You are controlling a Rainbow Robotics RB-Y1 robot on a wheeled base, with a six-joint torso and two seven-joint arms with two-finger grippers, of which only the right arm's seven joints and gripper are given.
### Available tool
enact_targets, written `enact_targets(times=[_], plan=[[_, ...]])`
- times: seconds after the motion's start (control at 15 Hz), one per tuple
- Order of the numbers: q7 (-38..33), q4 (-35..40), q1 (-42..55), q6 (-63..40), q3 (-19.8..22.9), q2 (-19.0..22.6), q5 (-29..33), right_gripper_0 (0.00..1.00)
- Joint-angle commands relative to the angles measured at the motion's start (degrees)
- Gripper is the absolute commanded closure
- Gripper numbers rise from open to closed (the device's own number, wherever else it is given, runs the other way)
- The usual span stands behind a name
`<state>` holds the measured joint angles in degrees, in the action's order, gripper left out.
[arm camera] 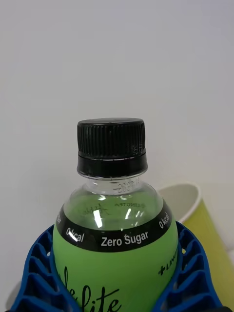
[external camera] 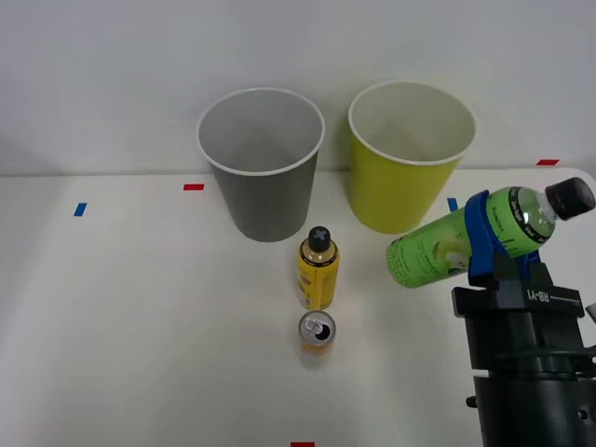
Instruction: Put cans in the gray bin, plastic bottles in the light green bin
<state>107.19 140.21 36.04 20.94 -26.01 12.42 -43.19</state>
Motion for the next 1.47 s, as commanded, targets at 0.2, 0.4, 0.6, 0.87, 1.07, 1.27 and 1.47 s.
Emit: enact_targets(times=[0.2,0.4,0.6,0.87,1.07,1.27,1.47], plan=[[0.3,1.7,-8.5,-7.6,3.4,-2.2,-6.2,1.0],[-0.2,0.6,-17.7,-19.1,12.0,-6.9,-7.7,1.0],[-0.1,-4.9,-26.0,-23.5,17.3,-11.3,-7.5,1.0],[0.4,-13.0,-37.3,-29.8,24.1,-13.4,-6.6,1.0],[0.7,-20.2,-45.5,-31.1,28.5,-13.4,-5.3,1.0],[0.8,-27.4,-52.4,-31.1,32.2,-13.4,-1.3,1.0],[1.3,-33.3,-56.5,-31.1,34.8,-13.4,1.8,1.0]])
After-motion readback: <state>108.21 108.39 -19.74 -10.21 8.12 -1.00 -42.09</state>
